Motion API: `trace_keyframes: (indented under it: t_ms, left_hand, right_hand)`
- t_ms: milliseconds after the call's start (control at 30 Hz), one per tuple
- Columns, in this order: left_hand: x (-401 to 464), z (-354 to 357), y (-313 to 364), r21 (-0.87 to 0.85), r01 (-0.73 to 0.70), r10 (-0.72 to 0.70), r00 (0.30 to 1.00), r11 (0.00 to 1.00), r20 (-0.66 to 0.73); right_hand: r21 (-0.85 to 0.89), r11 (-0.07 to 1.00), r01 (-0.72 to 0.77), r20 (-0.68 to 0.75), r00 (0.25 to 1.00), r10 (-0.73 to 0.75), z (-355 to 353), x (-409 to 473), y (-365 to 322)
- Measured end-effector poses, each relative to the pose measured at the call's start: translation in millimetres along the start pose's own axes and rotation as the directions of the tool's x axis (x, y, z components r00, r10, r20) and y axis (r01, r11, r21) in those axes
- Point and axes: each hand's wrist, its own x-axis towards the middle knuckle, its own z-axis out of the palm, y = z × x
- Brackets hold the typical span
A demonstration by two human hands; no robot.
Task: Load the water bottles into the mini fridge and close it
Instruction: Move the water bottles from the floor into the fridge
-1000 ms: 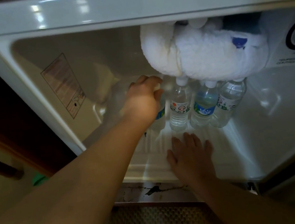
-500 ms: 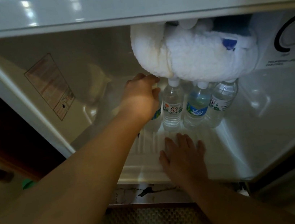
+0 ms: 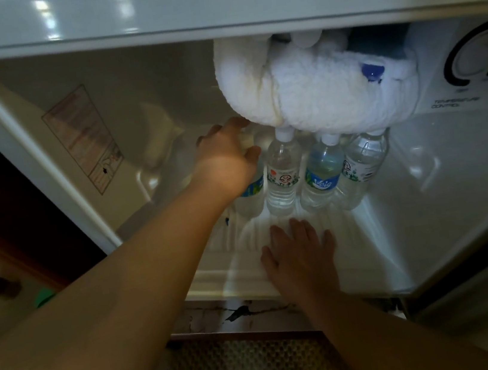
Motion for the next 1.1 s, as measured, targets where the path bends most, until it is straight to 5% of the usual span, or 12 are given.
trace_keyframes:
  t_ms: [233, 400, 567, 700, 833, 967, 1100]
  left_hand:
    - [-52, -23, -23, 0.020, -0.008, 0.009, 0.998, 1.000, -0.061]
    - [-124, -48, -49, 0.091, -0.245, 0.254, 0.960, 0.965, -0.119]
    - [-207, -81, -112, 0.284, -0.413, 0.406, 0.910, 0.865, 0.086]
    - [-274, -130, -155, 0.400, -0.273, 0.208, 0.958, 0.875, 0.200]
    - [-315, -187, -189, 0.509, -0.100, 0.026, 0.988, 0.855, 0.151]
    - [-347, -229, -220, 0.580, 0.143, -0.211, 0.976, 0.802, 0.051]
    - [-392, -251, -251, 0.618, 0.367, -0.482, 0.876, 0.695, 0.022]
  right_hand:
    - [0.010, 1.000, -0.003, -0.037, 0.999, 0.003, -4, -4, 1]
    - [0.228, 0.974, 0.019, -0.074, 0.997, -0.002, -17, -4, -3]
    - [0.545, 0.729, 0.415, -0.275, 0.909, -0.312, -29, -27, -66]
    - [0.560, 0.525, 0.640, -0.173, 0.711, -0.682, -30, -58, -125]
    - [0.480, 0.339, 0.809, -0.179, 0.468, -0.865, -17, -84, -178]
    - [0.550, 0.351, 0.758, -0.004, 0.423, -0.906, 3, -105, -218]
    - [0.603, 0.297, 0.740, 0.071, 0.321, -0.944, 31, -127, -254]
